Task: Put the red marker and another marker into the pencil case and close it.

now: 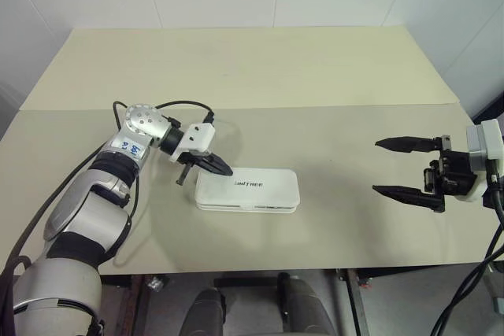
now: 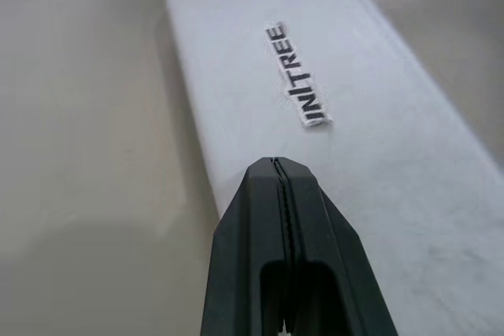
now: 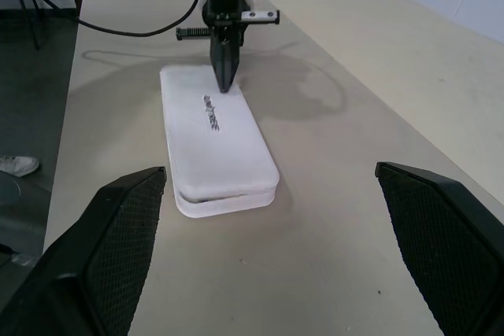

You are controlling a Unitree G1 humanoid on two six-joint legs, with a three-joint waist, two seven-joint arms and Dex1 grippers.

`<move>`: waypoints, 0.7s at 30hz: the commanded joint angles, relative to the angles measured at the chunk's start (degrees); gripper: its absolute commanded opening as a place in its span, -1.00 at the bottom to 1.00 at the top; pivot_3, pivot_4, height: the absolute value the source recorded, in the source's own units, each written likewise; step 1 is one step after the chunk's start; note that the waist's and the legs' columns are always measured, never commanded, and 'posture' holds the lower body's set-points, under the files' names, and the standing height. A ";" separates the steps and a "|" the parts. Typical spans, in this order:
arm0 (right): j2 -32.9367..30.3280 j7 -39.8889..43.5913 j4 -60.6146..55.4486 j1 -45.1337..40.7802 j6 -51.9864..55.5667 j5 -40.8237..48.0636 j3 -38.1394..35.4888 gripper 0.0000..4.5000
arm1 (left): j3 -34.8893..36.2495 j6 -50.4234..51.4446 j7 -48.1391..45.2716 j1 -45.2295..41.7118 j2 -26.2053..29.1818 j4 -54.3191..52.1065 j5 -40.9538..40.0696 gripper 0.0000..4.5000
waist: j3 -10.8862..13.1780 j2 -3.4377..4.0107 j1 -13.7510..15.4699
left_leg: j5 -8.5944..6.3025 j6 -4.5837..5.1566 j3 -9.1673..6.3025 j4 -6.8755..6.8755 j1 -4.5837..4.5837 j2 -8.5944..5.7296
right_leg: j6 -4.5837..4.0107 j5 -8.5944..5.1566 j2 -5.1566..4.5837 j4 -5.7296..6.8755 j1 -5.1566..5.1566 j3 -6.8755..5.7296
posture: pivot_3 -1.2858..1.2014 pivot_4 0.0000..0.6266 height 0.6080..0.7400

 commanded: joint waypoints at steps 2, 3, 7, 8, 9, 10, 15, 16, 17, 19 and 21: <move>0.50 -0.15 -2.03 0.41 -0.10 0.72 -0.33 1.00 | -4.37 -8.32 -6.42 -0.05 -0.40 2.79 5.25 -0.99 | -0.01 0.01 0.00 | 0.00 0.00 0.01 0.01 0.04 0.00 | -0.01 0.00 0.00 -0.01 0.04 0.00 | 0.03 -0.52 1.00; 0.58 -0.20 -2.14 0.43 -0.05 0.73 -0.26 1.00 | -5.04 -10.10 -6.42 -0.14 -0.48 3.60 6.52 -0.99 | -0.01 0.01 -0.01 | 0.00 0.00 0.01 0.02 0.05 0.00 | -0.02 -0.01 0.01 -0.02 0.06 0.00 | 0.03 -0.52 1.00; 0.85 -0.43 -2.29 0.08 0.15 0.70 0.14 1.00 | -4.74 -14.96 -6.42 -0.34 -1.68 6.46 9.60 -0.99 | -0.05 0.08 -0.10 | 0.00 0.00 0.03 0.07 0.19 0.00 | -0.04 -0.02 0.02 -0.07 0.24 0.01 | 0.03 -0.52 1.00; 0.92 -0.45 -2.19 -0.08 0.13 0.63 0.29 1.00 | -4.02 -15.38 -6.42 -0.33 -2.07 6.84 9.56 -0.99 | -0.06 0.10 -0.14 | 0.00 0.01 0.03 0.06 0.21 0.01 | -0.12 -0.07 0.02 -0.11 0.34 0.01 | 0.03 -0.52 1.00; 0.96 -0.46 -2.12 -0.19 0.11 0.58 0.37 1.00 | -3.44 -15.71 -6.42 -0.35 -2.37 7.19 9.60 -0.99 | -0.07 0.12 -0.16 | -0.01 0.01 0.04 0.05 0.23 0.01 | -0.20 -0.12 0.02 -0.14 0.46 0.01 | 0.03 -0.52 1.00; 1.00 -0.48 -2.11 -0.22 0.10 0.56 0.44 1.00 | -2.88 -15.38 -6.42 -0.23 -2.60 7.11 8.75 -0.99 | -0.08 0.13 -0.17 | -0.01 0.02 0.04 0.03 0.29 0.01 | -0.40 -0.24 0.02 -0.21 0.63 0.01 | 0.03 -0.52 1.00; 1.21 -0.79 -1.66 -0.71 -0.17 0.35 1.16 1.00 | 3.78 -8.87 -6.42 1.60 -3.20 3.88 -0.62 -0.99 | -0.07 0.12 -0.12 | -0.03 0.06 0.07 0.07 0.71 0.00 | -0.53 -0.30 -0.02 -0.59 1.01 0.05 | 0.03 -0.52 1.00; 1.27 -0.79 -1.62 -0.72 -0.22 0.30 1.26 1.00 | 6.25 -6.39 -6.42 2.26 -3.56 2.78 -3.71 -0.99 | -0.06 0.12 -0.08 | -0.03 0.06 0.07 0.07 0.69 -0.01 | -0.41 -0.24 -0.03 -0.59 1.00 0.06 | 0.03 -0.52 1.00; 1.29 -0.74 -1.62 -0.65 -0.21 0.28 1.34 1.00 | 8.74 -3.68 -6.42 2.82 -3.94 1.80 -6.49 -0.99 | -0.05 0.13 -0.04 | -0.03 0.06 0.07 0.07 0.66 -0.01 | -0.34 -0.20 -0.03 -0.58 0.96 0.06 | 0.03 -0.52 1.00; 1.33 -0.63 -1.66 -0.47 -0.13 0.31 1.46 1.00 | 12.72 0.73 -6.42 3.90 -4.15 0.34 -9.41 -0.99 | -0.02 0.10 0.00 | -0.04 0.07 0.06 0.05 0.56 0.01 | -0.02 -0.03 -0.01 -0.50 0.81 0.04 | 0.03 -0.52 1.00; 1.37 -0.51 -1.59 -0.36 -0.08 0.34 1.54 1.00 | 14.88 3.41 -6.42 5.46 -3.52 -1.94 -11.15 -0.99 | -0.03 0.11 0.05 | -0.04 0.07 0.01 0.08 0.30 0.02 | 0.19 0.09 0.01 -0.47 0.60 0.00 | 0.03 -0.52 1.00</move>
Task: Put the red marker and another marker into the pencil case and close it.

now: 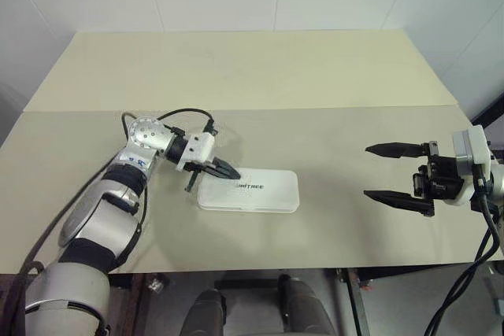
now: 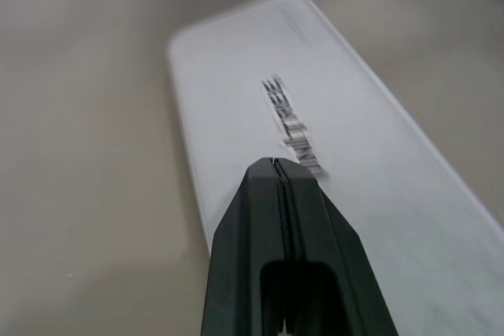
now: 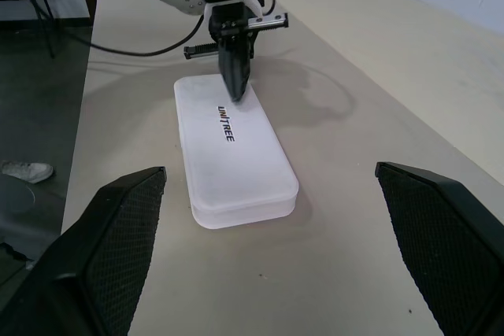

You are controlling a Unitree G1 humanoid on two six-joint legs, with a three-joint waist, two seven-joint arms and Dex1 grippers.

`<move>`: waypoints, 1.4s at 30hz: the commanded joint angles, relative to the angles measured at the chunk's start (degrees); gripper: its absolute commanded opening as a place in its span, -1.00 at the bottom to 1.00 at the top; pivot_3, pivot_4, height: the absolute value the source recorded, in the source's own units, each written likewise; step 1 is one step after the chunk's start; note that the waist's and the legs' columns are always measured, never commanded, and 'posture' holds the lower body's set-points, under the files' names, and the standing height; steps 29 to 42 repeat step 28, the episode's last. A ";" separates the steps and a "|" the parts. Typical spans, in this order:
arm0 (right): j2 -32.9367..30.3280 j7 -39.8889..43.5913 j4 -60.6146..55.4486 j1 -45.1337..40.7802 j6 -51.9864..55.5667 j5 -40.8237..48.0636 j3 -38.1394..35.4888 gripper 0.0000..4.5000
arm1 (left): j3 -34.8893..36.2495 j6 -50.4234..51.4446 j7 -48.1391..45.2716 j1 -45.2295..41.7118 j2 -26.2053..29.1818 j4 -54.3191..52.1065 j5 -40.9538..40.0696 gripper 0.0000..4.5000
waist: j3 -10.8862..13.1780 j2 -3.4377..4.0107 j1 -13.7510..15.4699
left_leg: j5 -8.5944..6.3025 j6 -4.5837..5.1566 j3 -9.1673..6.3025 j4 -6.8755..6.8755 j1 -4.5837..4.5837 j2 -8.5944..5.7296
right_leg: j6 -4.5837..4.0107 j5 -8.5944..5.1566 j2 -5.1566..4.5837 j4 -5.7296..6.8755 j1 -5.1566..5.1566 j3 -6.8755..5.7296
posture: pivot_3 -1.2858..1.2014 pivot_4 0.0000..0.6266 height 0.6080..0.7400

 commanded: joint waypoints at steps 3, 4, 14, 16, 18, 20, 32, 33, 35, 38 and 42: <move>0.18 -0.04 -0.92 -0.56 -0.01 0.38 -0.27 1.00 | 8.07 8.93 -6.41 4.05 2.86 -8.89 -7.89 -0.99 | 0.00 0.01 -0.17 | 0.00 0.00 0.00 0.00 -0.13 -0.01 | 0.02 0.01 -0.02 0.02 -0.12 0.00 | 0.03 -0.52 1.00; 0.07 0.12 -0.92 -0.47 0.27 0.58 -0.34 1.00 | 8.92 9.97 -6.41 5.73 4.06 -11.38 -9.27 -0.91 | 0.00 0.02 -0.26 | -0.02 0.03 0.00 -0.02 -0.12 -0.01 | 0.03 0.02 -0.02 0.01 -0.12 0.00 | 0.03 -0.52 1.00; -2.01 3.14 4.30 -4.13 0.61 -0.61 0.06 1.00 | 17.81 17.72 -6.41 16.77 12.25 -24.38 -11.84 0.42 | 0.03 0.06 0.16 | -0.04 0.03 0.01 0.02 -0.17 0.00 | -0.14 -0.08 -0.02 0.36 -0.36 -0.01 | 0.03 -0.52 1.00; -1.93 3.29 5.56 -5.92 0.15 -1.42 0.63 1.00 | 19.58 19.26 -6.41 17.53 12.87 -25.95 -12.28 0.71 | 0.03 0.06 0.16 | -0.02 0.01 0.01 0.04 -0.18 0.00 | -0.15 -0.08 -0.03 0.34 -0.35 -0.02 | 0.03 -0.52 1.00; -1.45 2.85 5.62 -7.27 0.19 -1.81 1.21 1.00 | 21.74 20.21 -6.41 17.58 12.80 -26.01 -12.64 0.98 | 0.03 0.06 -0.01 | -0.02 0.00 0.02 0.04 -0.16 0.01 | -0.16 -0.08 -0.02 0.35 -0.34 -0.02 | 0.03 -0.52 1.00; -1.28 2.69 4.61 -6.84 0.56 -1.37 0.96 1.00 | 23.13 20.77 -6.41 17.84 12.95 -26.05 -11.89 0.98 | 0.03 0.06 -0.05 | -0.01 0.00 0.02 0.01 -0.14 0.01 | -0.20 -0.11 -0.01 0.38 -0.35 -0.03 | 0.03 -0.52 1.00; -0.55 0.92 0.80 -2.89 1.37 0.19 -0.16 1.00 | 26.59 22.26 -6.41 18.35 11.67 -27.97 -12.16 0.98 | 0.03 0.07 -0.06 | -0.02 0.00 0.03 -0.05 -0.24 0.01 | -0.21 -0.11 -0.03 0.48 -0.52 -0.04 | 0.03 -0.52 1.00; -0.55 0.92 0.80 -2.89 1.37 0.19 -0.16 1.00 | 26.59 22.26 -6.41 18.35 11.67 -27.97 -12.16 0.98 | 0.03 0.07 -0.06 | -0.02 0.00 0.03 -0.05 -0.24 0.01 | -0.21 -0.11 -0.03 0.48 -0.52 -0.04 | 0.03 -0.52 1.00; -0.55 0.92 0.80 -2.89 1.37 0.19 -0.16 1.00 | 26.59 22.26 -6.41 18.35 11.67 -27.97 -12.16 0.98 | 0.03 0.07 -0.06 | -0.02 0.00 0.03 -0.05 -0.24 0.01 | -0.21 -0.11 -0.03 0.48 -0.52 -0.04 | 0.03 -0.52 1.00; -0.55 0.92 0.80 -2.89 1.37 0.19 -0.16 1.00 | 26.59 22.26 -6.41 18.35 11.67 -27.97 -12.16 0.98 | 0.03 0.07 -0.06 | -0.02 0.00 0.03 -0.05 -0.24 0.01 | -0.21 -0.11 -0.03 0.48 -0.52 -0.04 | 0.03 -0.52 1.00; -0.55 0.92 0.80 -2.89 1.37 0.19 -0.16 1.00 | 26.59 22.26 -6.41 18.35 11.67 -27.97 -12.16 0.98 | 0.03 0.07 -0.06 | -0.02 0.00 0.03 -0.05 -0.24 0.01 | -0.21 -0.11 -0.03 0.48 -0.52 -0.04 | 0.03 -0.52 1.00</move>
